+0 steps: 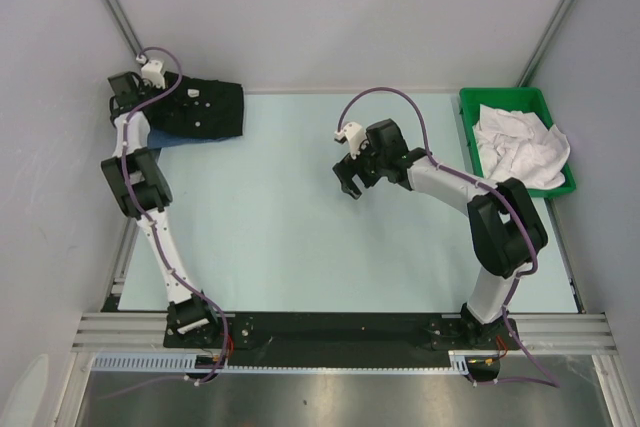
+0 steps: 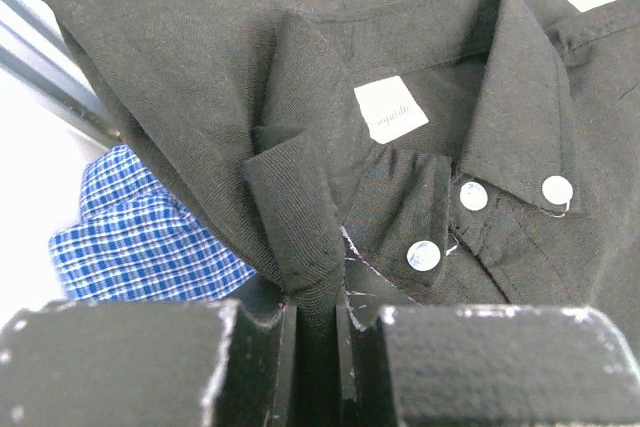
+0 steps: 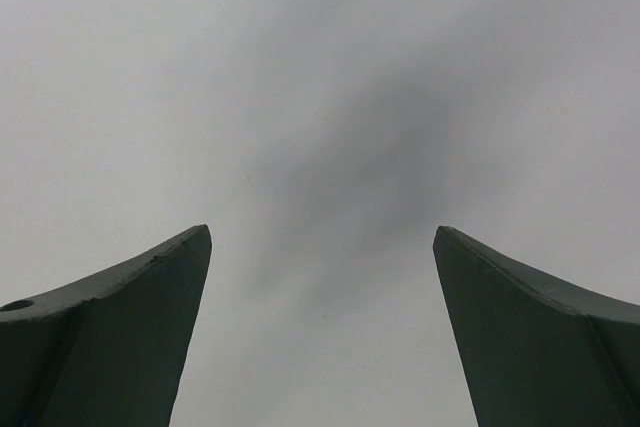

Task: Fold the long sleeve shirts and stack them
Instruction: Neatly place the folded shirt to the corner

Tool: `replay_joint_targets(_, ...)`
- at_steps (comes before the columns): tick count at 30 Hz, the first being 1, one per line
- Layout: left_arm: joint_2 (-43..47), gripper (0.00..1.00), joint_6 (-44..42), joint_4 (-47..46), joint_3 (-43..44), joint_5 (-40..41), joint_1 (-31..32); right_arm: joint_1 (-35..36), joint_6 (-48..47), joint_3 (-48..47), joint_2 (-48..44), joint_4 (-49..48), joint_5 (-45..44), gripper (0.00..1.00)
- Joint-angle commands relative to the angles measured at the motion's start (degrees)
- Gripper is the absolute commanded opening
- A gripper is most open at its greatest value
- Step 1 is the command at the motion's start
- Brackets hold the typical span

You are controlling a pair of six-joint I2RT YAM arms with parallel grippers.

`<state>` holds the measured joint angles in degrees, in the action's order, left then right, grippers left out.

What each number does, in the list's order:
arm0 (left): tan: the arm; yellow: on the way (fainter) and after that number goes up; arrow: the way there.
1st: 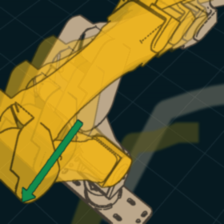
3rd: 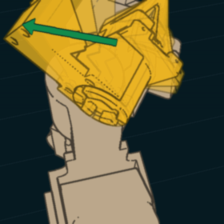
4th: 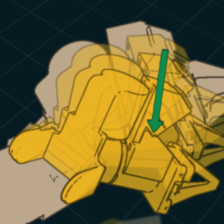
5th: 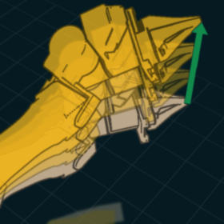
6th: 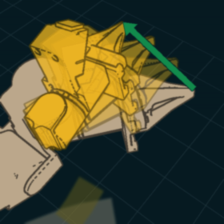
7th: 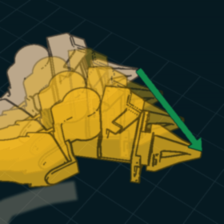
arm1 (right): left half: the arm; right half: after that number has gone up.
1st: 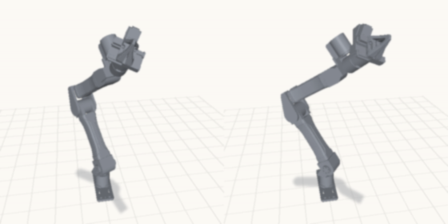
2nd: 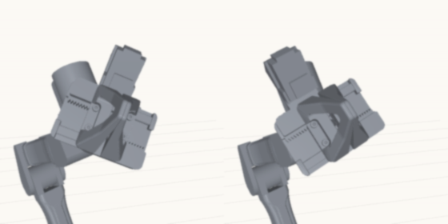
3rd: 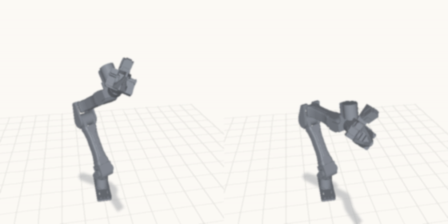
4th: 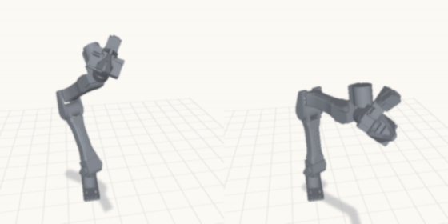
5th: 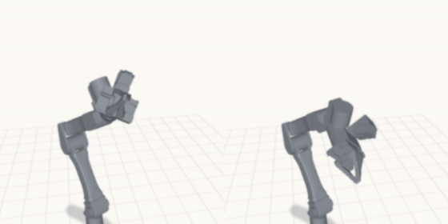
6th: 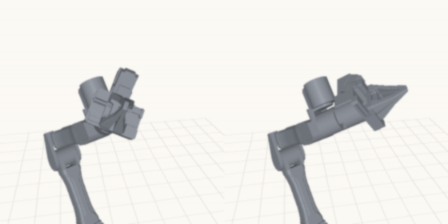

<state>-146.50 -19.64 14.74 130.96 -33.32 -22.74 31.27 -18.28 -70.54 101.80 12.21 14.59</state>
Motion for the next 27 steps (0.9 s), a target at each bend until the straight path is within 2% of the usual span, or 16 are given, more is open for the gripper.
replay_joint_targets(1,0.51,0.14,-3.47,-0.59,3.25,1.85,-2.13,0.20,-0.44,-2.93,1.03,-1.04,0.26,1.00)
replay_joint_targets(22,-0.11,0.19,-4.18,-1.73,3.43,5.02,-3.36,0.73,-0.53,-4.43,2.18,-0.52,0.35,1.00)
replay_joint_targets(24,0.16,0.30,-3.66,-1.74,3.43,5.11,-3.36,0.81,-0.53,-4.51,2.18,-0.52,0.27,1.00)
replay_joint_targets(26,0.68,0.66,-2.87,-2.08,3.43,5.46,-3.36,0.81,-0.61,-4.60,2.18,-0.52,0.18,1.00)
replay_joint_targets(27,1.12,0.75,-1.82,-2.26,3.43,5.55,-3.36,0.73,-0.61,-4.60,2.09,-0.60,0.18,1.00)
